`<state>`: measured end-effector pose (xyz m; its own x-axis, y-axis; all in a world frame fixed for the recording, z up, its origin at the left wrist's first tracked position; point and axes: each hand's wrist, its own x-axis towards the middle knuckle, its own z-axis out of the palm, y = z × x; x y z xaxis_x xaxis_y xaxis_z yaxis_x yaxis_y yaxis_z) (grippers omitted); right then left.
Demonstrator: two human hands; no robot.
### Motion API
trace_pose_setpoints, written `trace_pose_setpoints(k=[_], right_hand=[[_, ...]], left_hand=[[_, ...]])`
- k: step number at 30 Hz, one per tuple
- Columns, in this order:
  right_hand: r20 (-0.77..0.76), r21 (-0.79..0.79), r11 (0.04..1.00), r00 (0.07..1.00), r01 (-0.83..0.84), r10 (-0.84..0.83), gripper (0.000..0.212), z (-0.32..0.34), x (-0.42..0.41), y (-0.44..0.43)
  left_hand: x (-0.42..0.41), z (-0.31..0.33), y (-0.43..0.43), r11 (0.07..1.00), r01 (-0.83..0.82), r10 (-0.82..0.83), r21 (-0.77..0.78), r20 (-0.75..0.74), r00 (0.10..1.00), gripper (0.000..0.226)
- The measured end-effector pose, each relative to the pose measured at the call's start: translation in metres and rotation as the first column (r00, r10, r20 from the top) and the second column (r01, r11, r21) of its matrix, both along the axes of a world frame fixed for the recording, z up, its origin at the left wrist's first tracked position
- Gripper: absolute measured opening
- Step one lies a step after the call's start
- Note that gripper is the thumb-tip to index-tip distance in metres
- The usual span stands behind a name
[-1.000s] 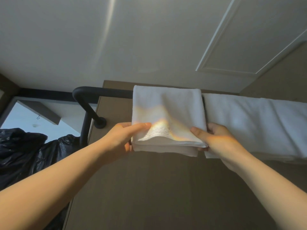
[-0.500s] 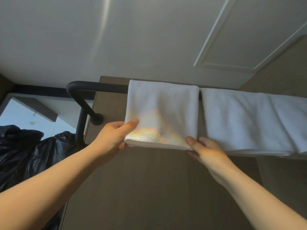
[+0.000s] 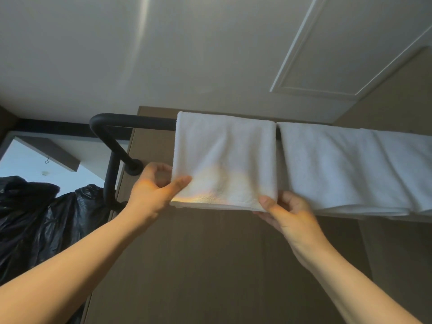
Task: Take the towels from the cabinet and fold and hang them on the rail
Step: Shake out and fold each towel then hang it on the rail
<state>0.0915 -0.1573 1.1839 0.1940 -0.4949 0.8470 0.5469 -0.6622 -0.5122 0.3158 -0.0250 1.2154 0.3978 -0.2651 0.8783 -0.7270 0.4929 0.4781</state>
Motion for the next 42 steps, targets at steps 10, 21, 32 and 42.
trace_pose_setpoints(k=[10,21,32,42], right_hand=[[-0.031,-0.071,0.981,0.983,0.178,-0.181,0.011,-0.002,0.002,0.003],[-0.066,-0.117,0.933,0.934,0.341,-0.350,0.008,0.002,-0.010,0.013],[-0.018,-0.457,0.371,0.409,0.808,-0.912,0.018,0.021,-0.027,0.065],[0.151,-0.722,0.004,0.164,0.692,-0.975,0.048,0.140,0.051,0.074]], left_hand=[[-0.024,0.018,0.000,0.978,0.134,-0.135,0.160,-0.004,0.991,0.068],[-0.016,0.009,-0.004,0.983,0.184,-0.184,-0.002,0.031,0.983,0.045],[-0.015,0.011,-0.013,0.991,0.097,-0.099,-0.089,-0.022,0.995,0.037],[-0.015,0.011,-0.017,0.991,0.074,-0.078,-0.113,-0.029,0.997,0.036]])
